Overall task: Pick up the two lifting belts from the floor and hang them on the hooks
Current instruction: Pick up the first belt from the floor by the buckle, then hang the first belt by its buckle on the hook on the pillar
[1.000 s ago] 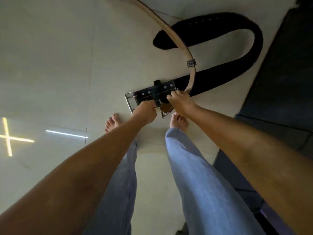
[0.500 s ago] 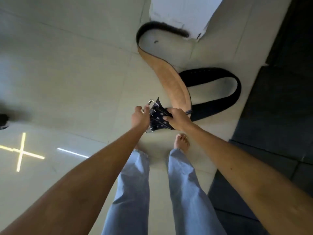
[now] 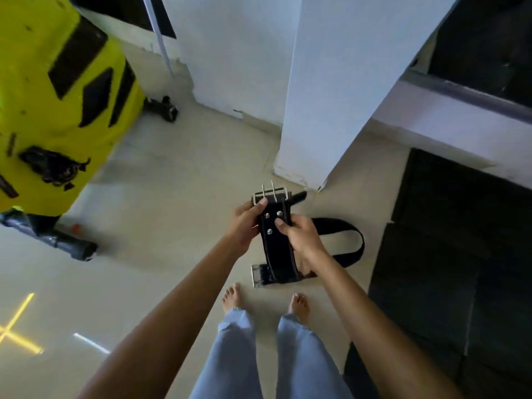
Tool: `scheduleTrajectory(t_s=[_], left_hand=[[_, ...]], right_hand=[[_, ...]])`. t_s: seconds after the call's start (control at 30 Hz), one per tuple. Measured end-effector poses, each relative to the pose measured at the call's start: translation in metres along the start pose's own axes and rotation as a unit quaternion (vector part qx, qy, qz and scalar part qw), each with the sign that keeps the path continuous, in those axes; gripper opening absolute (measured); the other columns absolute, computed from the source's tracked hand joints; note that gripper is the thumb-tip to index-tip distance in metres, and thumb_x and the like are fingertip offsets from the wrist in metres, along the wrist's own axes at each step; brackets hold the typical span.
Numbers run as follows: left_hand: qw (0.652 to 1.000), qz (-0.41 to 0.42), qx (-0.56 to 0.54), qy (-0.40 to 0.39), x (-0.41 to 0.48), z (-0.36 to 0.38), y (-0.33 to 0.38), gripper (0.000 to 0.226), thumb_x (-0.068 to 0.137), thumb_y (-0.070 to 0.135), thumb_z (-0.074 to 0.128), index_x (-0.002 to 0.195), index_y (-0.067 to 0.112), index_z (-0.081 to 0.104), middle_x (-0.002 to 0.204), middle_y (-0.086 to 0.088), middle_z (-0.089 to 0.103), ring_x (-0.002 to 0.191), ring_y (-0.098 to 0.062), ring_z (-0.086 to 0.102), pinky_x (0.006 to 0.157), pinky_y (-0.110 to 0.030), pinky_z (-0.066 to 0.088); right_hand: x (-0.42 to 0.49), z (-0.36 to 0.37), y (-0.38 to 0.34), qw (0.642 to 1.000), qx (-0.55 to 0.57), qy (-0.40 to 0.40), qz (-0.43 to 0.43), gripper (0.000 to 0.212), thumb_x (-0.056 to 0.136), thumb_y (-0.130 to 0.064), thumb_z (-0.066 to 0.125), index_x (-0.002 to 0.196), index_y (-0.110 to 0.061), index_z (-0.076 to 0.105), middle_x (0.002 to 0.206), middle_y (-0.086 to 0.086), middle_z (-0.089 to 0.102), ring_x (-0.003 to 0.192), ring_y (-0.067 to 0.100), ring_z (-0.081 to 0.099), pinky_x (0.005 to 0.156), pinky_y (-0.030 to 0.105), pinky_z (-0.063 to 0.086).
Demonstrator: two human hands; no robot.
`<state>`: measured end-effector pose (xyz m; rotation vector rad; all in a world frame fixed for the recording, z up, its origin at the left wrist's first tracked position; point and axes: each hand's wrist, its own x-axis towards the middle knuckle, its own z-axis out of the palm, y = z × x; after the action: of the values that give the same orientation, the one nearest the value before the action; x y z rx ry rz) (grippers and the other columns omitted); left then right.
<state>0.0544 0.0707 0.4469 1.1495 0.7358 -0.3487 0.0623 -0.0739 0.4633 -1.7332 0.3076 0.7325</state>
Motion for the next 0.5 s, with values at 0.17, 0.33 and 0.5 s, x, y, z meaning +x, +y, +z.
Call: scheduleTrajectory(t_s=[0.17, 0.33, 0.5], left_hand=[[0.995, 0.095, 0.005, 0.002, -0.055, 0.009, 0.044, 0.027, 0.092, 0.023, 0.060, 0.109, 0.003, 0.065, 0.084, -0.004, 0.069, 0.074, -0.015, 0.066, 0.063, -0.025, 0.056], [0.971, 0.240, 0.016, 0.014, -0.112, 0.026, 0.094, 0.015, 0.092, 0.013, 0.061, 0.104, 0.005, 0.066, 0.086, -0.005, 0.073, 0.076, -0.016, 0.070, 0.074, -0.036, 0.057], [0.926, 0.375, 0.002, 0.044, -0.166, 0.054, 0.146, 0.016, 0.089, 0.012, 0.064, 0.100, 0.001, 0.062, 0.090, -0.014, 0.069, 0.083, -0.025, 0.067, 0.074, -0.038, 0.057]], right_hand=[[-0.041, 0.001, -0.056, 0.999, 0.015, 0.011, -0.047, 0.014, 0.093, -0.016, 0.061, 0.098, -0.007, 0.070, 0.082, 0.003, 0.071, 0.072, 0.014, 0.067, 0.060, 0.019, 0.052], [-0.086, 0.001, -0.104, 0.992, 0.015, 0.038, -0.117, 0.020, 0.090, -0.028, 0.063, 0.095, -0.010, 0.072, 0.090, 0.011, 0.075, 0.083, 0.027, 0.073, 0.075, 0.040, 0.059], [-0.125, -0.017, -0.145, 0.971, 0.045, -0.005, -0.235, 0.026, 0.090, -0.030, 0.065, 0.102, -0.008, 0.069, 0.091, 0.008, 0.075, 0.078, 0.017, 0.073, 0.063, 0.022, 0.055]])
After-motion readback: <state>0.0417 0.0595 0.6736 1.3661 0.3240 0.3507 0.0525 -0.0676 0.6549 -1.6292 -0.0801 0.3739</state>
